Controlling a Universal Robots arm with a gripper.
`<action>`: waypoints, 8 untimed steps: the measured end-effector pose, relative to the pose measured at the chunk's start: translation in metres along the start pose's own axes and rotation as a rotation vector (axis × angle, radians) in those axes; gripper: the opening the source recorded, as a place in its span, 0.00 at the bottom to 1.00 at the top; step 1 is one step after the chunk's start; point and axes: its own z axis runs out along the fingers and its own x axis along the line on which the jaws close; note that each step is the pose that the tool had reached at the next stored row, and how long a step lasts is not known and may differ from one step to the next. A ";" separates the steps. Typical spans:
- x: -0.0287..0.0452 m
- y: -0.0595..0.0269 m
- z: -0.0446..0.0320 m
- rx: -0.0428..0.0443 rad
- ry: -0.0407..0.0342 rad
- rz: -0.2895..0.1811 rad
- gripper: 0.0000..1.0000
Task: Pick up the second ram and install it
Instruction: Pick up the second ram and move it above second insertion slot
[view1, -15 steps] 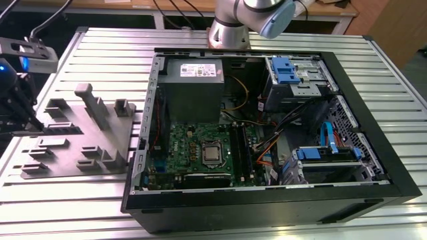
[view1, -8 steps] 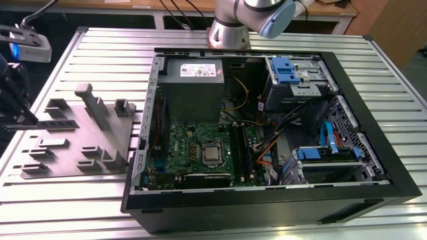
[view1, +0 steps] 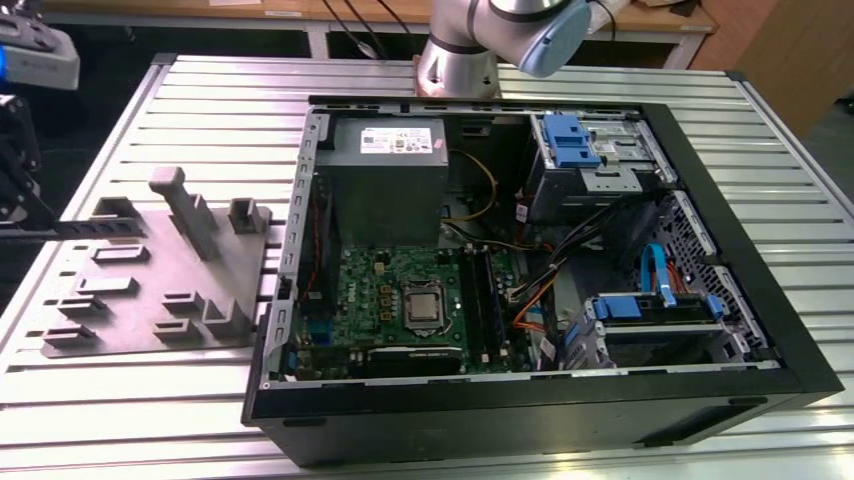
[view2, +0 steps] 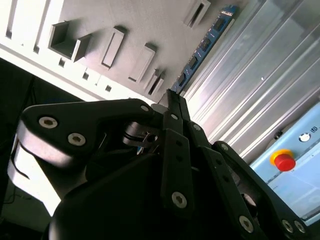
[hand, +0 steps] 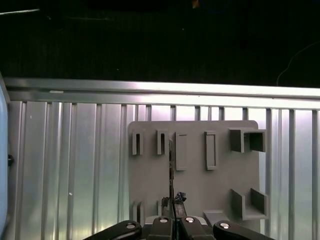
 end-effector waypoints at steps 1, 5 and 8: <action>-0.0001 0.0001 -0.0033 0.0005 -0.0001 0.000 0.11; -0.0006 0.0004 -0.0161 0.0027 -0.0005 0.000 0.11; -0.0009 0.0006 -0.0247 0.0046 -0.0012 0.000 0.11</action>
